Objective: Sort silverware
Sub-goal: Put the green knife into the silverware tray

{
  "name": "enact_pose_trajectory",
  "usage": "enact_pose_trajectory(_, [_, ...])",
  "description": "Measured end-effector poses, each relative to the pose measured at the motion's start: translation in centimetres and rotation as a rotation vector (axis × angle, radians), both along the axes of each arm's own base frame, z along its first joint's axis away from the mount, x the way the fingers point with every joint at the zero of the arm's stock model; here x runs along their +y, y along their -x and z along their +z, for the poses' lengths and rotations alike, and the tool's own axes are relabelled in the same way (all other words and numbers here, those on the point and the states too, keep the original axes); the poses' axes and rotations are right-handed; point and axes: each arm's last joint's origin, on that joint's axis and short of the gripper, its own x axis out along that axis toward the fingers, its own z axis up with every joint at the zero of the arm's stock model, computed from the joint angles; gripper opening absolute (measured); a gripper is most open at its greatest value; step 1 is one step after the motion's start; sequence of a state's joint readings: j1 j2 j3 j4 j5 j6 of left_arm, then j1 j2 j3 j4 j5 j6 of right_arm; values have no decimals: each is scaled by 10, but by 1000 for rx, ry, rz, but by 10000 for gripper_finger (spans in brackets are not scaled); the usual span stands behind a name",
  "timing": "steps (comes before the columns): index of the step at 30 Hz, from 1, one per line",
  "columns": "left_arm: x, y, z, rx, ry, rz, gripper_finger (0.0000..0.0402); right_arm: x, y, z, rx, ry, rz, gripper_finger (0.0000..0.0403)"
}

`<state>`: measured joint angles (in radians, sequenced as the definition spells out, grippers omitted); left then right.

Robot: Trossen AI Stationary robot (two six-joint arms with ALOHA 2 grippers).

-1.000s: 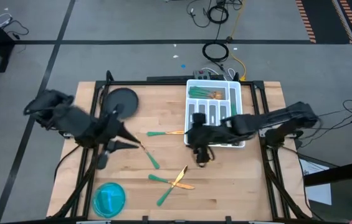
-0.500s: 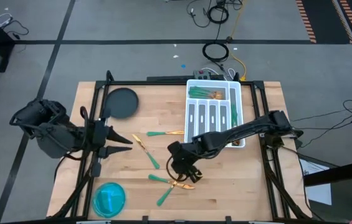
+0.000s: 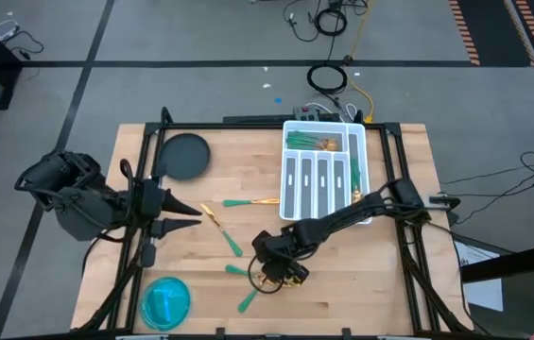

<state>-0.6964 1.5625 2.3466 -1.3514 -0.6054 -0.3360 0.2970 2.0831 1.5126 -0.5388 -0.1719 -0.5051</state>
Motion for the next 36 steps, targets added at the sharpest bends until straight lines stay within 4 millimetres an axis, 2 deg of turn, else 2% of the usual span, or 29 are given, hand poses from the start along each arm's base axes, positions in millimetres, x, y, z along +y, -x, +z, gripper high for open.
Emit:
enact_pose_trajectory(12, [-1, -2, -1, 5, 39, 23, 72, -1, -4, -27, 57, 34, -10, 222])
enact_pose_trajectory(19, [0, -1, -3, 27, 21, 24, 72, -2, -6, -46, 105, 77, -81, 213])
enact_pose_trajectory(23, [0, 0, -4, 35, 15, 25, 72, -2, -5, -53, 140, 87, -111, 167])
enact_pose_trajectory(30, [0, 0, -5, 42, 8, 25, 72, -1, -4, -53, 144, 89, -168, 28])
enact_pose_trajectory(32, [0, 1, -5, 46, 5, 25, 72, -1, -4, -53, 151, 82, -198, 14])
enact_pose_trajectory(36, [1, 1, -7, 59, -6, 25, 72, 2, -3, -54, 156, 74, -246, 15])
